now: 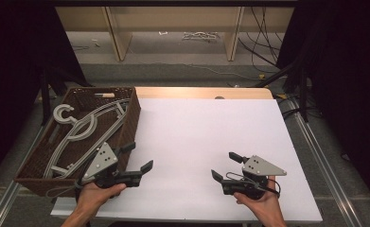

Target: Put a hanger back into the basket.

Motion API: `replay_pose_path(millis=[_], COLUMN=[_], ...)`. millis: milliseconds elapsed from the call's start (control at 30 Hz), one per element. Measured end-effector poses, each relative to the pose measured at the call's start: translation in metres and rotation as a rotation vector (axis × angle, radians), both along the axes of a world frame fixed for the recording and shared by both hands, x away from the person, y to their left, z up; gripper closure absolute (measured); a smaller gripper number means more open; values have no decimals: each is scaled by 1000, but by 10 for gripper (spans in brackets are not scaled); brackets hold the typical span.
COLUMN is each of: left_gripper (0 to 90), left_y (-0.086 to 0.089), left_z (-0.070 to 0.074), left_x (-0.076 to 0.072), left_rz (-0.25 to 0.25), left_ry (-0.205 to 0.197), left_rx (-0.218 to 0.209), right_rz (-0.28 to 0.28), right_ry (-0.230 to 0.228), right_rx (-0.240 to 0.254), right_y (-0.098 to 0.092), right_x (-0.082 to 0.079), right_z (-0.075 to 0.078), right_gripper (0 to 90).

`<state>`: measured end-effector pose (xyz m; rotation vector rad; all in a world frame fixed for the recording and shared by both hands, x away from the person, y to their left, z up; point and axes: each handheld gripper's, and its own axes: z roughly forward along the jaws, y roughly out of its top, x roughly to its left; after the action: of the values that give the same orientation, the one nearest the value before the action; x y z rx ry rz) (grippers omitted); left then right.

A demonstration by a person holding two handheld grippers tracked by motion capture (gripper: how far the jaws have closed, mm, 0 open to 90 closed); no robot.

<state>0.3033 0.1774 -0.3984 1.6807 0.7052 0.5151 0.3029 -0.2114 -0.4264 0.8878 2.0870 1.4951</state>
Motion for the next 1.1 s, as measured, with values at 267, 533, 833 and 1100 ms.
replay_pose_path(millis=[267,533,833,1100], left_gripper=[164,163,163,163], left_y=[-4,-5,-2,-4], left_z=[-18,-42,-40,-41], left_x=[-3,-6,-9,-9], left_rz=[-20,-12,4,-13], left_ry=[15,66,56,52], left_rx=[20,8,12,20], right_rz=[4,4,3,4], right_ry=[5,5,14,9], right_rx=[8,24,22,15], right_y=[-1,-3,-5,-4], right_x=[-4,-12,-22,-21], right_z=[0,-3,-6,-6], right_gripper=[166,165,165,165])
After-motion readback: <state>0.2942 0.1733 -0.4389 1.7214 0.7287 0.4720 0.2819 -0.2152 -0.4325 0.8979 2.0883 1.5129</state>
